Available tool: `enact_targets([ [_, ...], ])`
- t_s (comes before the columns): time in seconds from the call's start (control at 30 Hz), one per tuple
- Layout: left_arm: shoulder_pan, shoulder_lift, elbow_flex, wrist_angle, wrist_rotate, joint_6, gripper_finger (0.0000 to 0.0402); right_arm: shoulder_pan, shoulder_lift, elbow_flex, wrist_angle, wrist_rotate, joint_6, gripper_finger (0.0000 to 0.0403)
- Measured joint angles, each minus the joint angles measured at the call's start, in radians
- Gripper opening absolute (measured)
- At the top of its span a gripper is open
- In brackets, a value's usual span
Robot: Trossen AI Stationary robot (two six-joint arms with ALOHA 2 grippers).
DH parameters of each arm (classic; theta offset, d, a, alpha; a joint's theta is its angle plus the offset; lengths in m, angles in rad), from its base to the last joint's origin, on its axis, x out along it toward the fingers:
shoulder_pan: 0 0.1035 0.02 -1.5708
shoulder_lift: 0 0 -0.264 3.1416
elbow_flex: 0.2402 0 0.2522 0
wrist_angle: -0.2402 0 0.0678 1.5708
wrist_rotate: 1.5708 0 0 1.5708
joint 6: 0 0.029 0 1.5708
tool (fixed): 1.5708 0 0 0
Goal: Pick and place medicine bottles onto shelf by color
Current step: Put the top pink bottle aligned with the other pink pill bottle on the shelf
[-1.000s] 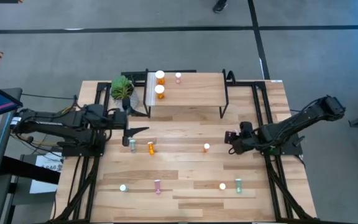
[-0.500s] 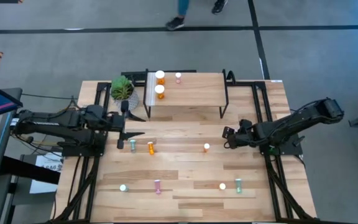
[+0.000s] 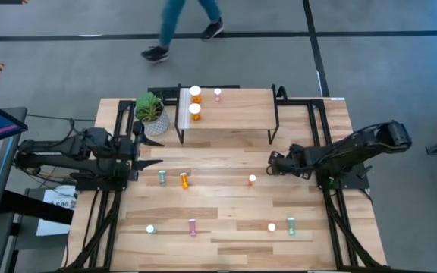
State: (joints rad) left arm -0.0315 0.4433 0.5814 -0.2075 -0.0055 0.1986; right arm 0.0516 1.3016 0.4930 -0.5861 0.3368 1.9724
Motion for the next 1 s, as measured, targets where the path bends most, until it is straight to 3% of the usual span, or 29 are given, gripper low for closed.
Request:
enact_targets([
  [0.3,0.000,0.000,-0.001,0.027,0.000,-0.006,0.0212,-0.013,0.030,0.050,-0.026,-0.038,-0.133,0.0242],
  [0.7,0.000,0.055,-0.001,0.069,0.006,-0.045,0.0212,-0.013,0.028,0.058,-0.070,-0.050,-0.191,0.0115],
  [1.0,0.000,0.093,-0.001,0.088,0.037,-0.046,0.0212,0.041,0.028,0.058,-0.082,-0.048,-0.201,0.0112],
])
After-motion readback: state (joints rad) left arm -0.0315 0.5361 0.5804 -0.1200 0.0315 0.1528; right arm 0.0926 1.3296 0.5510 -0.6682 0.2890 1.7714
